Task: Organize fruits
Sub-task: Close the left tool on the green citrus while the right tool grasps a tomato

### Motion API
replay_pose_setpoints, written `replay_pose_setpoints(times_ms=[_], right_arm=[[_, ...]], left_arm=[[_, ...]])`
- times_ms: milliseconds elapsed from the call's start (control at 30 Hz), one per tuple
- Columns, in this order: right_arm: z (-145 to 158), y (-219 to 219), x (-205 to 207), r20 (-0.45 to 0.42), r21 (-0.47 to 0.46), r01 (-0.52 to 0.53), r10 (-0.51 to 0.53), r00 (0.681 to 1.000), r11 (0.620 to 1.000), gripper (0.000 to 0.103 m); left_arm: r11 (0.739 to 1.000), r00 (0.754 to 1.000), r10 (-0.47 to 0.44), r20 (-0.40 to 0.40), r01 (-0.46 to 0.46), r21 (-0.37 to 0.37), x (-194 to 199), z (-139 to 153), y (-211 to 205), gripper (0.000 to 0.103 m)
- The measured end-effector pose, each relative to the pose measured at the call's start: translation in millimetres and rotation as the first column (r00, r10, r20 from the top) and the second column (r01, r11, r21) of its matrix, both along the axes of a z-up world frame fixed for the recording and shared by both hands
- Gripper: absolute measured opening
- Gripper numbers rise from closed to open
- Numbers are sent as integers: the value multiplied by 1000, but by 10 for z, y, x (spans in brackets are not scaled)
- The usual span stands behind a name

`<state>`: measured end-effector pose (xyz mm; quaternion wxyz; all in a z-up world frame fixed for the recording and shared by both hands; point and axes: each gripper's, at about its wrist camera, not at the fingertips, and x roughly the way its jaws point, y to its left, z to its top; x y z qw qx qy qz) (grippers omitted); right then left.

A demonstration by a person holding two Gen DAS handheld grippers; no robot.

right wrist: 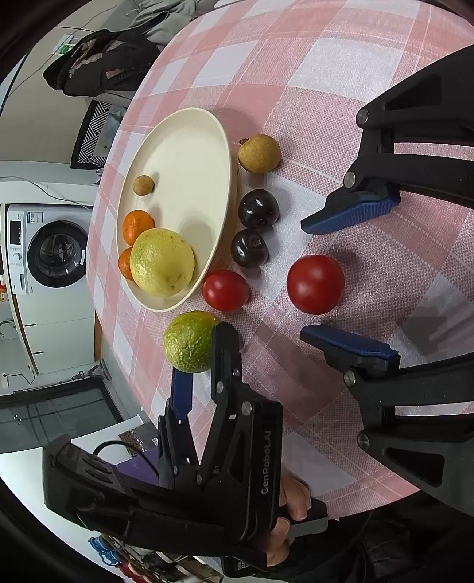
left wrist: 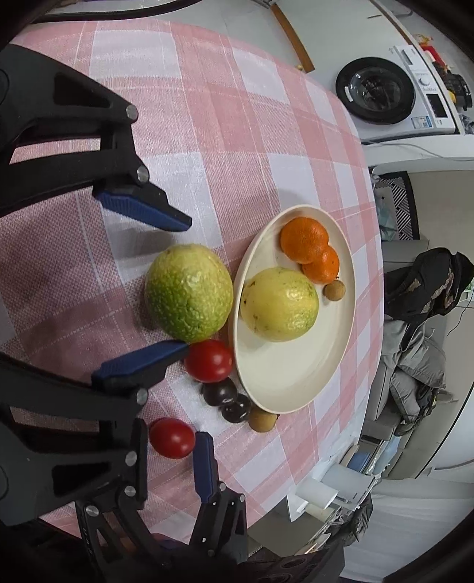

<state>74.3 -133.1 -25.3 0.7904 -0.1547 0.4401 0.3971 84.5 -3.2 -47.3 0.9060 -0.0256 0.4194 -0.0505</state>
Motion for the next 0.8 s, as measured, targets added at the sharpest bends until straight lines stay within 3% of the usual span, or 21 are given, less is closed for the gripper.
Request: replay_pose_setpoints(times_ms=[33, 333, 500, 700, 800], right_arm=[[0, 1, 0, 0, 0, -1, 1, 1000, 1000, 55], [9, -25, 18, -1, 6, 4, -4, 1000, 1000, 54], [-3, 7, 18, 9, -2, 3, -3, 1000, 1000, 45], [-6, 12, 9, 13, -4, -2, 2, 1000, 1000, 41], [-6, 4, 16, 11, -1, -1, 1, 1000, 1000, 41]], left_arm=[[1000, 1000, -9, -5, 9, -9, 9, -7, -4, 49], [999, 999, -36, 36, 36, -5, -91, 68, -57, 45], [999, 997, -49, 65, 49, 4, -152, 147, -102, 40], [998, 996, -54, 65, 53, 21, -163, 159, -141, 41], [998, 998, -51, 47, 49, 34, -130, 130, -154, 46]])
